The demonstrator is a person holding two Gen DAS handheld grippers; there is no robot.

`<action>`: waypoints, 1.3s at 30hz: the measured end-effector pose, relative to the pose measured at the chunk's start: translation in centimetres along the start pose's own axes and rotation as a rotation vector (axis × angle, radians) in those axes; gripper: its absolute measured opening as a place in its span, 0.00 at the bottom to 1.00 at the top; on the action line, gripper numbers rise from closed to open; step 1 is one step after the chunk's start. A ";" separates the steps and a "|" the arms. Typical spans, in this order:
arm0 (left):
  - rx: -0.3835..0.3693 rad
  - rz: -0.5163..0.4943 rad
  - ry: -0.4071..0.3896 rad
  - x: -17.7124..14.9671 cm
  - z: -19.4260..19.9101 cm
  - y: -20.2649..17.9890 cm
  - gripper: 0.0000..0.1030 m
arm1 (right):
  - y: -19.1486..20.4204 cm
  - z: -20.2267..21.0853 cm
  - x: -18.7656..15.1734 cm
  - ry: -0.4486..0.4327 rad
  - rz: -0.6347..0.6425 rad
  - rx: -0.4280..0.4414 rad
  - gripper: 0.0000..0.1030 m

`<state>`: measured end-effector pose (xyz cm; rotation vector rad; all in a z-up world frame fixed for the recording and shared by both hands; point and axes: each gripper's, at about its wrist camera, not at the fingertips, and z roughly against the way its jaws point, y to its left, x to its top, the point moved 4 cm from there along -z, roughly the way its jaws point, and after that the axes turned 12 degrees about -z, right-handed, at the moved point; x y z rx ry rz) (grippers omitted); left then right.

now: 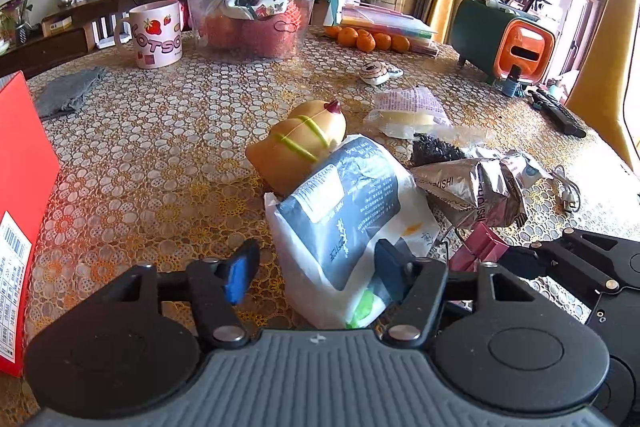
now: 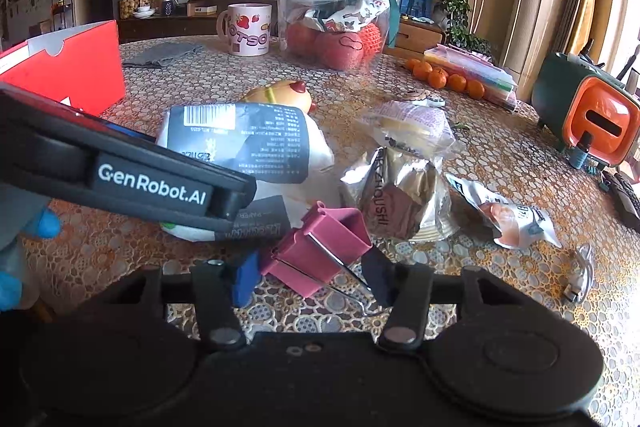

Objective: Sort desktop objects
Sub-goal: 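Close the left gripper on the white snack bag while the right gripper grasps the pink binder clip, then carry the white bag and pink clip with both grippers over the red shoebox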

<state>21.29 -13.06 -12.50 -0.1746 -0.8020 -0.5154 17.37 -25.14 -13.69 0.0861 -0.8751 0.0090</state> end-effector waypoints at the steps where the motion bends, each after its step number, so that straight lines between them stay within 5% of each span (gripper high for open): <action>1: -0.014 0.005 0.000 0.0 0.0 0.0 0.50 | 0.0 0.0 0.1 0.000 0.002 0.001 0.51; 6: -0.034 0.012 0.000 0.1 0.4 -0.2 0.30 | 0.3 0.1 0.2 0.003 0.010 -0.004 0.49; 15: -0.046 0.054 -0.023 0.0 2.4 0.3 0.16 | 0.8 1.7 0.0 -0.010 0.036 -0.007 0.49; 39: 0.000 0.133 -0.163 -0.8 14.1 5.9 0.15 | 7.1 9.9 3.1 -0.104 0.159 0.105 0.49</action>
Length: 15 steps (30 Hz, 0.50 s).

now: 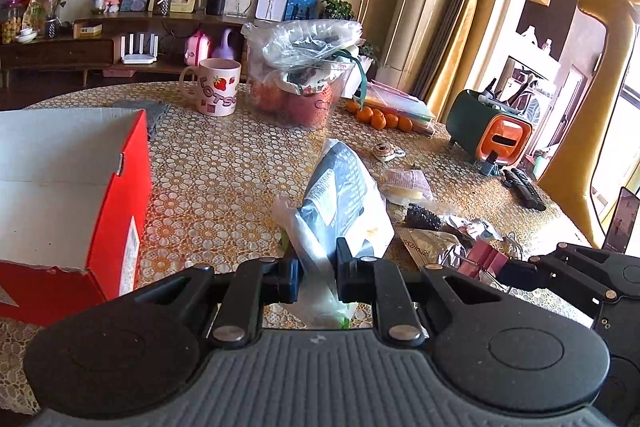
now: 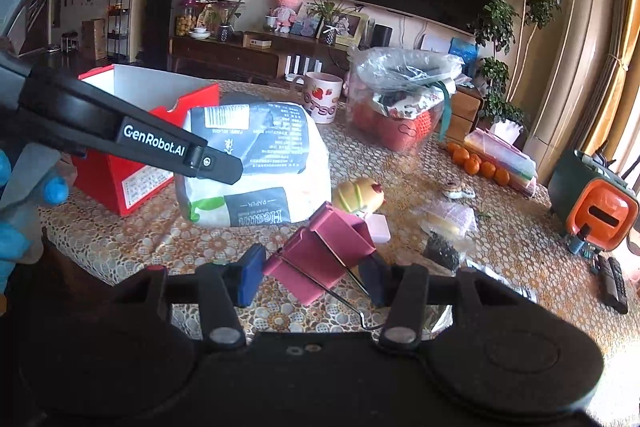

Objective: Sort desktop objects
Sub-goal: 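Carry the white bag and pink clip with both grippers over the red shoebox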

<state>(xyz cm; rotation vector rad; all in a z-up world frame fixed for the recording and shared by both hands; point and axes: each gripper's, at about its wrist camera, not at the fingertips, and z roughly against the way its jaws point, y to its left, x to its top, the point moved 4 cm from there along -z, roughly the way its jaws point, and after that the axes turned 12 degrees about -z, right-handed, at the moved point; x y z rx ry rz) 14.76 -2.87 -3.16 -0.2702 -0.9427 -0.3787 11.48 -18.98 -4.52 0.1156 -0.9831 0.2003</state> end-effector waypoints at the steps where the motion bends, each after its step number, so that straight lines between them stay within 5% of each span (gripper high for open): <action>1: 0.003 0.000 -0.003 0.0 0.5 0.4 0.15 | 0.5 0.2 0.3 -0.005 0.009 0.008 0.49; 15: 0.068 0.006 -0.042 -0.4 6.7 6.1 0.15 | 5.5 0.8 5.2 -0.039 0.062 0.128 0.49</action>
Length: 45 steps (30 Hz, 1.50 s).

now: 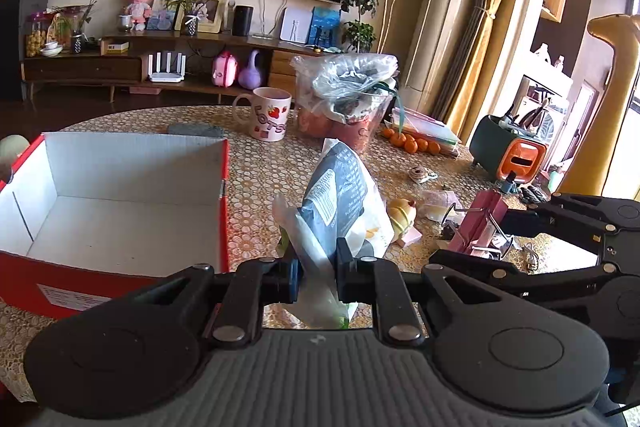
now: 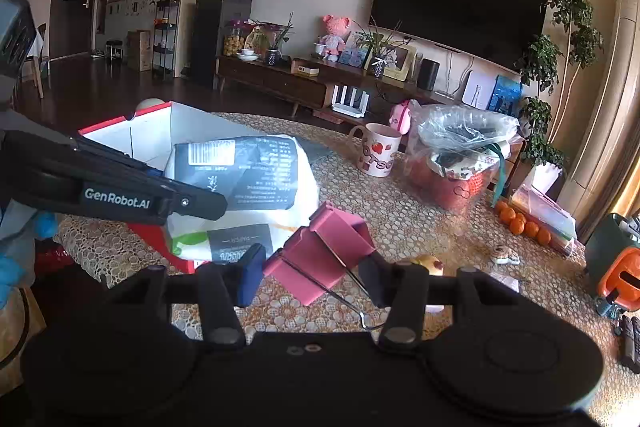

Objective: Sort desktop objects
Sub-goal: 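Carry the white bag and pink clip with both grippers over the red shoebox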

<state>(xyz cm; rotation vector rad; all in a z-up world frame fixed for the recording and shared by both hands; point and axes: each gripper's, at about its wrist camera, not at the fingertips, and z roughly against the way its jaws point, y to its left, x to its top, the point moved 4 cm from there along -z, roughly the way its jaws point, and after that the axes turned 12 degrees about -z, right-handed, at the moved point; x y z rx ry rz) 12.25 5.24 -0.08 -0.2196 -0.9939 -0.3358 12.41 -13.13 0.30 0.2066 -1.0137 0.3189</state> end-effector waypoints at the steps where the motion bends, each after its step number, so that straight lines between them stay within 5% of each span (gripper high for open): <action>1: 0.008 0.005 0.000 0.0 0.3 0.5 0.15 | 0.3 -0.2 0.3 -0.001 0.005 0.007 0.49; 22: 0.212 0.055 0.049 0.2 2.9 13.0 0.15 | 7.3 -6.4 5.4 0.045 0.108 0.146 0.49; 37: 0.311 0.031 0.178 0.9 -1.5 20.2 0.15 | 12.1 -13.8 7.3 0.117 0.130 0.189 0.49; 45: 0.286 0.012 0.281 0.6 -5.5 22.0 0.15 | 14.2 -17.8 6.2 0.214 0.146 0.190 0.49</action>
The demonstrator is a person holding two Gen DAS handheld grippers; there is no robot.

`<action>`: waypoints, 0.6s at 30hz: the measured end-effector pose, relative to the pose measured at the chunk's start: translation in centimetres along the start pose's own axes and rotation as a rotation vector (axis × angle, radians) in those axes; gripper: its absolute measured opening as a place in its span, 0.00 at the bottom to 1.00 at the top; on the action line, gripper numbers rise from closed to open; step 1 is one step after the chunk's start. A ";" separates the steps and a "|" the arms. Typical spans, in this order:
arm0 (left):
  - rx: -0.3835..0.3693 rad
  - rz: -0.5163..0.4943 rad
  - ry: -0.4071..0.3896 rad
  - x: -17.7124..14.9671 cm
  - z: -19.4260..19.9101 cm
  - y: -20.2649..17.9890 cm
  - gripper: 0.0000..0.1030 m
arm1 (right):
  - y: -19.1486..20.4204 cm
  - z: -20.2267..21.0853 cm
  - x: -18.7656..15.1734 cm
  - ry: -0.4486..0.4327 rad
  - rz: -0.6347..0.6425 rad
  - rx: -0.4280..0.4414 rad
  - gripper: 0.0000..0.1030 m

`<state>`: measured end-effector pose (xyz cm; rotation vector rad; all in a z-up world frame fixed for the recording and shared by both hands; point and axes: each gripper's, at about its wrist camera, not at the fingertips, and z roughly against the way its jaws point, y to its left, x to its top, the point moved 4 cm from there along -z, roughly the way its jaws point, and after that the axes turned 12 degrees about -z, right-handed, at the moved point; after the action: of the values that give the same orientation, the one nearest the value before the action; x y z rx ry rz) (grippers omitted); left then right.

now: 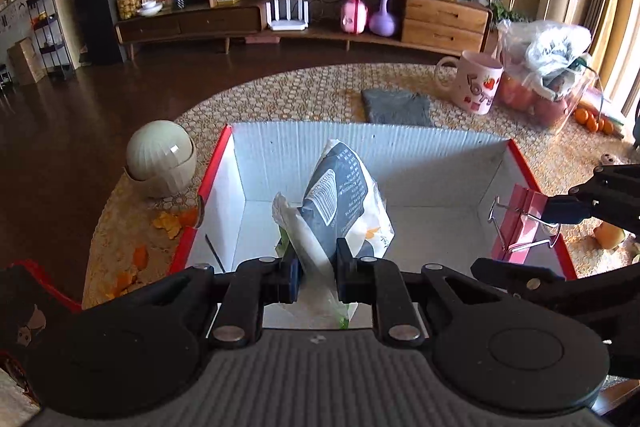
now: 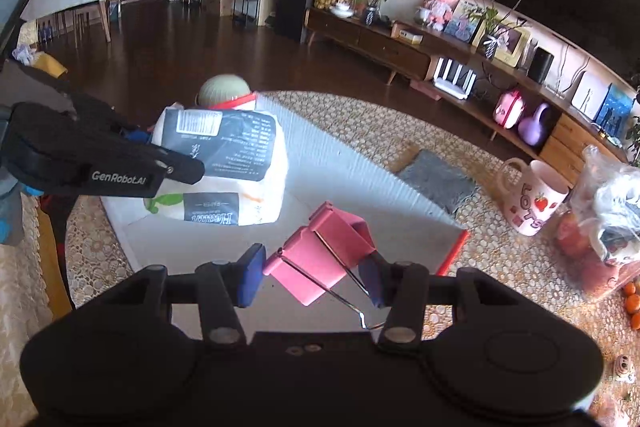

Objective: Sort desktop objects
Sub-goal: 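Carry the white bag and pink clip with both grippers over the red shoebox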

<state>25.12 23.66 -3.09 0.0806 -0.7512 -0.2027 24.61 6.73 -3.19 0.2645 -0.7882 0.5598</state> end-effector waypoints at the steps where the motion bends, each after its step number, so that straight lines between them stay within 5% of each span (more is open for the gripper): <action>1: -0.005 -0.006 0.011 0.0 -0.5 -0.1 0.15 | -0.2 -0.7 0.0 0.010 -0.003 -0.006 0.49; 18: -0.066 -0.045 0.149 -0.3 -5.4 -0.2 0.15 | 0.2 -4.9 -1.8 0.204 -0.001 -0.016 0.49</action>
<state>28.58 23.57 -7.31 0.0493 -0.5942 -0.2618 26.41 8.34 -7.86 0.1893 -0.5953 0.5699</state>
